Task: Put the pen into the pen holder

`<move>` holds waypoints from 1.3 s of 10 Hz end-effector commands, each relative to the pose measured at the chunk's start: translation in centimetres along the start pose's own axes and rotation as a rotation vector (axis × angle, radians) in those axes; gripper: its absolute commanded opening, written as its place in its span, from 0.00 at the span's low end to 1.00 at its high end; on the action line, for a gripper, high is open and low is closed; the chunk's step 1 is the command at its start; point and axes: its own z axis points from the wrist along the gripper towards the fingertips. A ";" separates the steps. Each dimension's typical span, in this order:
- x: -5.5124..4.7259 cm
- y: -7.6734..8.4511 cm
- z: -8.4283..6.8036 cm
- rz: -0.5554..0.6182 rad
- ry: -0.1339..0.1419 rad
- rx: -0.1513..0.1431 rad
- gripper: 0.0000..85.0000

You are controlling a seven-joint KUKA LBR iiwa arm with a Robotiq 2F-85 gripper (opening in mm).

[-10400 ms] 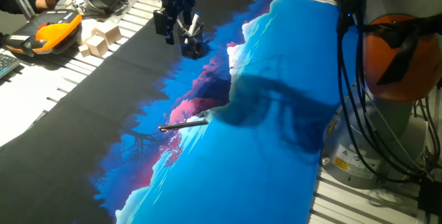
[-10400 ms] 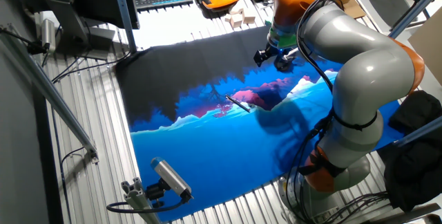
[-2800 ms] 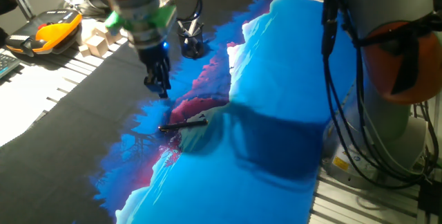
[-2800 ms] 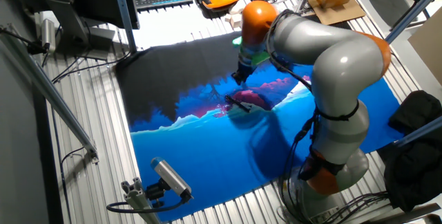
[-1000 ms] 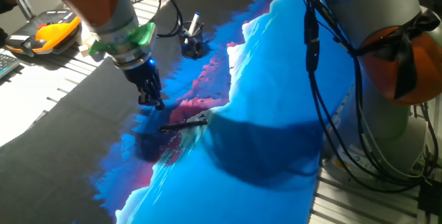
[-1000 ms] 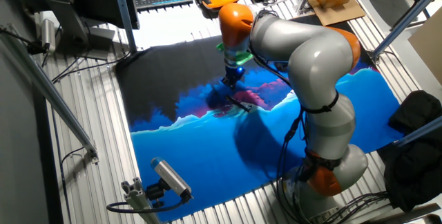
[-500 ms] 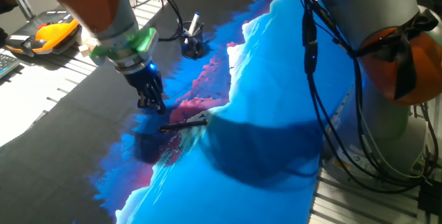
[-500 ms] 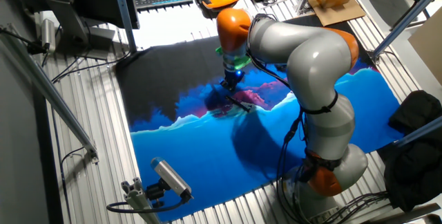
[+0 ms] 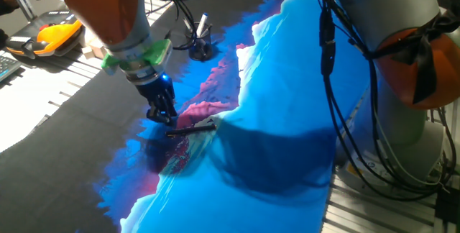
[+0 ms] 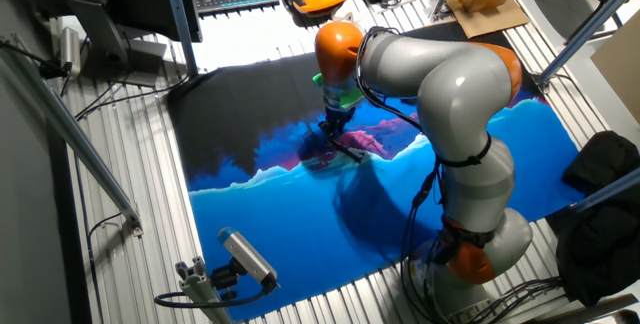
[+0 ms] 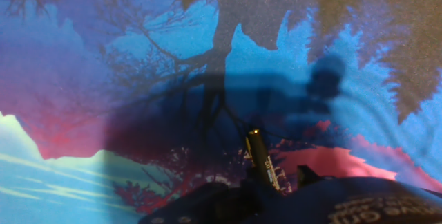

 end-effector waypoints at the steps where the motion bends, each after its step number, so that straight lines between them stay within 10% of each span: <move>1: -0.1 0.0 0.3 -0.004 0.000 0.001 0.40; 13: -0.3 0.4 3.5 -0.031 -0.008 0.017 0.40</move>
